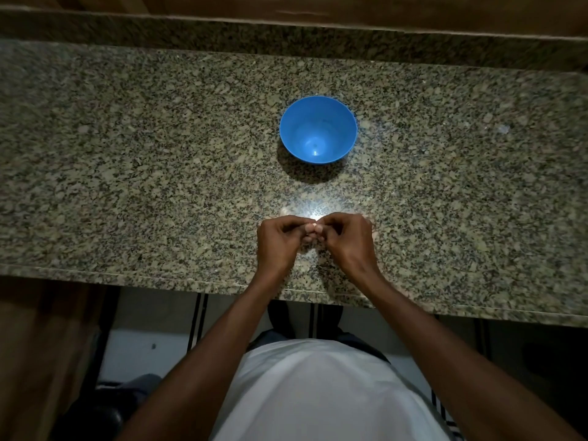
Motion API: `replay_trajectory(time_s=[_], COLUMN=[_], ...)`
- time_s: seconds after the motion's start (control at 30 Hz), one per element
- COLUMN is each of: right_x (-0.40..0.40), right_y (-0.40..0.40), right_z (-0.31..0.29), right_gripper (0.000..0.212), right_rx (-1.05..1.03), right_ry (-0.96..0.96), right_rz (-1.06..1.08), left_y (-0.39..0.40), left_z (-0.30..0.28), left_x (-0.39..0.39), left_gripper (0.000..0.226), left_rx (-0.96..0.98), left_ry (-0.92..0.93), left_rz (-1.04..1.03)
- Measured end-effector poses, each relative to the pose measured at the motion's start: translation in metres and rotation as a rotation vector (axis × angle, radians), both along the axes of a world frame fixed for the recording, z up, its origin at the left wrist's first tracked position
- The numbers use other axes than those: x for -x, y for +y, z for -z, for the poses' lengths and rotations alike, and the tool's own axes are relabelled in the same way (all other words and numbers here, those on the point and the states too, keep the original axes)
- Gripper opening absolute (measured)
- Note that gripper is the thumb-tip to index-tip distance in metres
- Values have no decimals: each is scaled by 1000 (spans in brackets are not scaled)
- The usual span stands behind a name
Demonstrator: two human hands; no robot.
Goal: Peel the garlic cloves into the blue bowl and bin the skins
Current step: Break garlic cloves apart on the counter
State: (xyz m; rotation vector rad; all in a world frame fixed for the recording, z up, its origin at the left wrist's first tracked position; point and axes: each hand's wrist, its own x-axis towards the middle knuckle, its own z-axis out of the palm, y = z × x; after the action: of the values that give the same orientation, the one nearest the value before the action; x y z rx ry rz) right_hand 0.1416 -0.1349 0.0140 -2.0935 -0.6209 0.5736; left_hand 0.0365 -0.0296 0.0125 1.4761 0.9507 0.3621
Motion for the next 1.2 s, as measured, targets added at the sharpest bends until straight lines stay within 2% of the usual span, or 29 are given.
replay_trajectory(time_s=[0.13,0.23,0.37,0.53,0.6,0.67,0.77,0.9,1.03,1.13,1.2], right_x=[5,5,-6,-15,-16,-13,-5,-1,1,0,0], right_y=[-3,-9,-13,-13,-11,-8,-5,-10,-16,-18,-18], right_z=[5,4,4,-7,-11,-10,-3,0,4,9,9], right_gripper=[10,10,7,13,11,10,10,8,16,23,23], right_rx=[43,36,17,-11,29,122,113,130,142,130,116], right_ry=[-177,-128,280,582,522,284,-24,-270,-424,-486,-516], right_rz=[-119,-136,-10,4,-14,-40,-88,-220,-312,-355,-370], left_y=[-3,-5,3,5,1,-5,-13,-19,-12,-6,-3], left_z=[5,4,4,6,7,7,9,0,-9,-15,-17], left_x=[3,3,5,8,7,4,-3,-8,-11,-13,-13], left_gripper=[15,15,9,13,14,11,6,10,9,8,8], left_rx=[198,244,60,-388,-439,-427,-262,175,459,728,840], left_ry=[12,17,50,94,107,155,215,187,187,172,131], left_rz=[-66,-65,71,225,221,179,30,-166,-210,-277,-285])
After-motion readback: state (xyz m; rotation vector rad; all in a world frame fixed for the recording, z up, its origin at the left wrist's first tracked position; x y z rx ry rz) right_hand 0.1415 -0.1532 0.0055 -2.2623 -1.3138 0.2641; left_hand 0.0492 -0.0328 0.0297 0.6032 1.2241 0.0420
